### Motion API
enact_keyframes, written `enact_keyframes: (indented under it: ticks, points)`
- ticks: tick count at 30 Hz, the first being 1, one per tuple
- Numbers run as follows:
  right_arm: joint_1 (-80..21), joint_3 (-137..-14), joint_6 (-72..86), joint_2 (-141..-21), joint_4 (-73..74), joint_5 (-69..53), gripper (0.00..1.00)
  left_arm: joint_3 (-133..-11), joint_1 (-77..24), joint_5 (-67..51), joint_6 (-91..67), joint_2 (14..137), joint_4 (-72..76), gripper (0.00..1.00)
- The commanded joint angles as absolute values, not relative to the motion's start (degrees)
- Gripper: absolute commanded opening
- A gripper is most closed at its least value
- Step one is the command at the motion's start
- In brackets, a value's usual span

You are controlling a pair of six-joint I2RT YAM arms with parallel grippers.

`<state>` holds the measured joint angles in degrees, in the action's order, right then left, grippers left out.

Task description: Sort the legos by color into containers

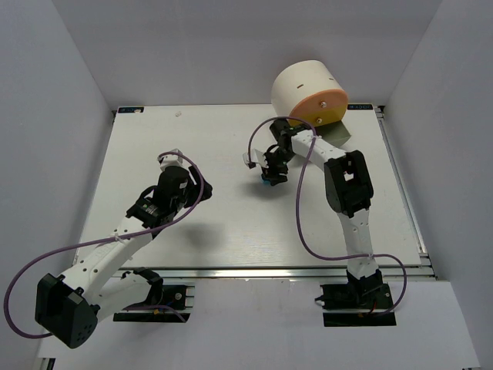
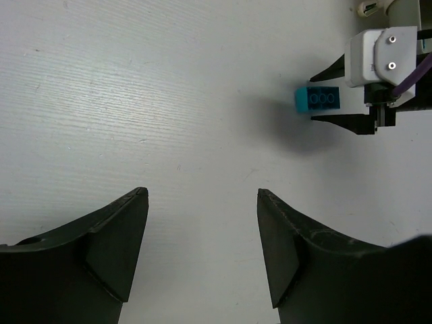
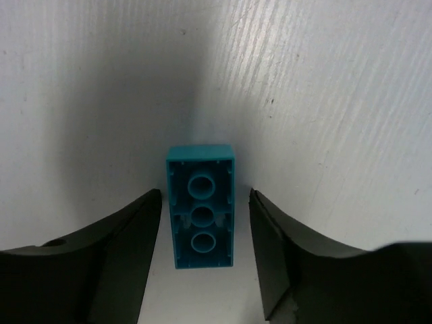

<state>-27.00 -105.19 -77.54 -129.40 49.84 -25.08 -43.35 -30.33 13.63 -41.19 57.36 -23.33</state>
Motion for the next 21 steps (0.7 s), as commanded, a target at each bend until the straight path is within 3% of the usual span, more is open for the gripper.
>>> enact_keyframes:
  ticks: [1, 2, 3, 9, 14, 21]
  points:
    - [-27.16, -105.38, -76.20, -130.08, 49.04, -23.55, 0.59, -43.95, -30.32, 12.83, -41.66, 56.87, -22.24, 0.75]
    - [-27.25, -105.29, -76.20, -129.90, 49.39, -23.73, 0.52, -43.86, -30.32, 12.92, -41.66, 56.69, -22.24, 0.75]
    - [-27.25, -105.29, -76.72, -129.38, 50.00, -24.43, 0.39, -43.68, -30.32, 12.92, -41.75, 56.69, -22.24, 0.75]
    - [-26.81, -104.77, -75.95, -122.10, 52.91, -31.53, 0.05, -43.15, -30.32, 12.57, -42.10, 56.51, -21.36, 0.75]
    - [-25.93, -101.97, -65.14, -110.34, 47.75, -32.61, 0.00, -42.54, -30.32, 12.04, -42.36, 56.51, -20.39, 0.75]
    - [-20.49, -93.88, -66.44, -103.36, 40.61, -18.92, 0.00, -41.48, -30.32, 10.55, -42.63, 56.95, -18.46, 0.75]
